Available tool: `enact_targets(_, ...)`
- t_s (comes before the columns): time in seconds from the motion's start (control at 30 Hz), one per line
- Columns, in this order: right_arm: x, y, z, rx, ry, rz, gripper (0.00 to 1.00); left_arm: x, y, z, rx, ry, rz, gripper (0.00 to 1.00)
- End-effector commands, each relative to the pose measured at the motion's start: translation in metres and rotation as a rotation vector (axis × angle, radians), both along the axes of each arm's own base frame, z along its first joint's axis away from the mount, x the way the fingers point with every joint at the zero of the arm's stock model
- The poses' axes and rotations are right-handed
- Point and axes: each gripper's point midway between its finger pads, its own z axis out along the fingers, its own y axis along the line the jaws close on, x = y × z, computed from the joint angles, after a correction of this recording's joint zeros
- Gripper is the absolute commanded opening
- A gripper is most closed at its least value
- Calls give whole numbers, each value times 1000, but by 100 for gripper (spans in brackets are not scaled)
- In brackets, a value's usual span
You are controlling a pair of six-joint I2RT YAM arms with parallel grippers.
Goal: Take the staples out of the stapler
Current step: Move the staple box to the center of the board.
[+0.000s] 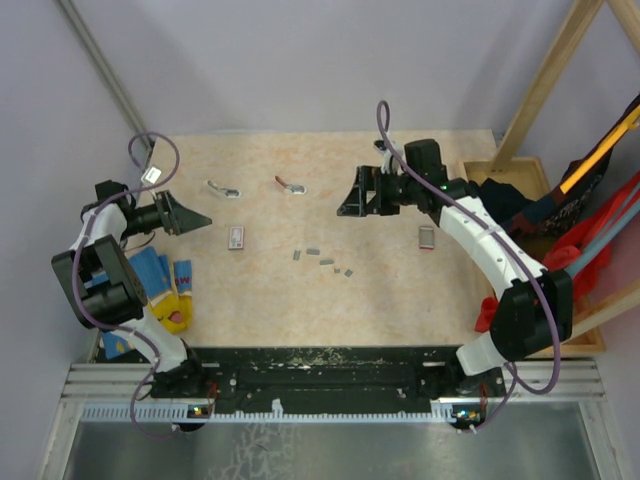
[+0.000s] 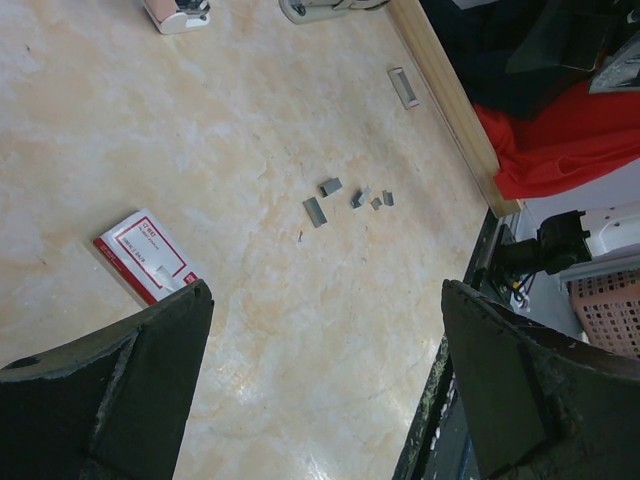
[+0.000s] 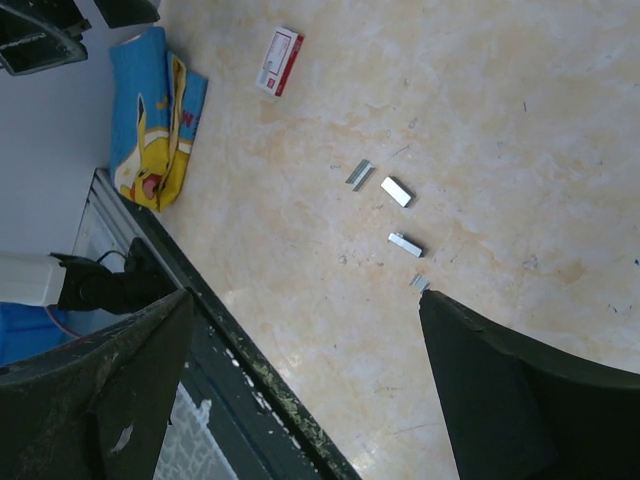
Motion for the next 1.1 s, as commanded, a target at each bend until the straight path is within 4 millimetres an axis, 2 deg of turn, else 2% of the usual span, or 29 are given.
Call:
enact_targets(0.0,3,-1,25,13,-145,-6,94,-2,-1,16,-9,-69,-9,100)
enact_targets(0.1,5,-9,8,-55,-148,23,94,-4,-1,20,9,-87,-8,100)
enact_targets(0.2,3,-17,0,-9,-86,103,95,-7,-1,24,43,-122,-8,100)
enact_targets(0.33,13,-48,-8,75,-85,110,95,-12,-2,27,84,-153,-5,100)
enact_targets(0.5,35,-83,-29,-112,-108,-43,95,-13,-1,26,121,-173,4,100)
enact_targets(0.6,43,-99,-33,-213,-153,-97,95,-13,1,26,148,-181,14,100)
enact_targets(0.7,43,-112,-38,-304,-236,-82,95,-13,2,26,172,-189,30,100)
enact_targets(0.8,43,-131,-39,-372,-267,-185,95,-14,2,27,189,-206,35,100)
enact_targets(0.97,40,-147,-42,-450,-277,-232,97,-17,1,28,189,-211,34,100)
enact_targets(1.07,44,-160,-55,-513,-248,-279,97,-18,0,27,185,-215,33,100)
